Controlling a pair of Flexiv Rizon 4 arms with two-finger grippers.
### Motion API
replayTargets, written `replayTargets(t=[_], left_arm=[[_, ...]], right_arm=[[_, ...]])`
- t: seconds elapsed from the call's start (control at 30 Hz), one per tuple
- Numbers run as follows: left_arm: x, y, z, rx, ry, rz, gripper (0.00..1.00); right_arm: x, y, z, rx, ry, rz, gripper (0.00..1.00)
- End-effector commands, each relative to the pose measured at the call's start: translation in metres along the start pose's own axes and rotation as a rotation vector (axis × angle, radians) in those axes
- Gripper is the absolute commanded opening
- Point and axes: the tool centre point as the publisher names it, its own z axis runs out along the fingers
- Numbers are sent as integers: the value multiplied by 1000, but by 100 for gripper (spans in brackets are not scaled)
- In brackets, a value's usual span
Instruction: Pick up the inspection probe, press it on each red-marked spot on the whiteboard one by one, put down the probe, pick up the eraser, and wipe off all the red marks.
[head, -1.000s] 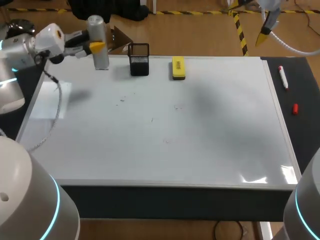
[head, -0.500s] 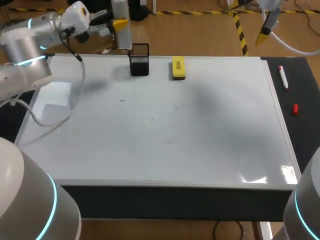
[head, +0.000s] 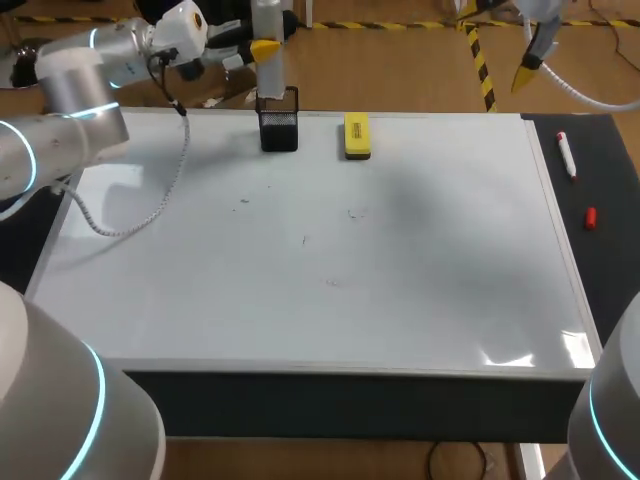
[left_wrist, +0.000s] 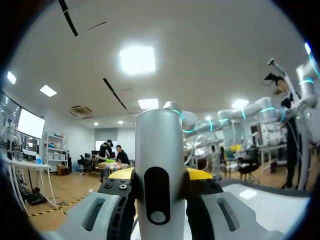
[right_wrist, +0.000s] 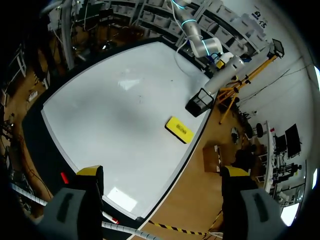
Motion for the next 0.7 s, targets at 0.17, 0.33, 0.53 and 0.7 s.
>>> replayTargets(t=[0.17,0.33,0.53,0.7], left_arm=[[-10,18,-3,30,49,-16,0],[-10,32,-4,38,43,-32,0],[-7,47,-4,37,40,-40,0],[-7,58,-5,38,37,-27,0]], right_arm=[[0,0,-1,3,3,-2,100],[0,0,-1,3,3,-2,100],[0,0,-1,3,3,-2,100],[0,0,-1,3,3,-2,100]])
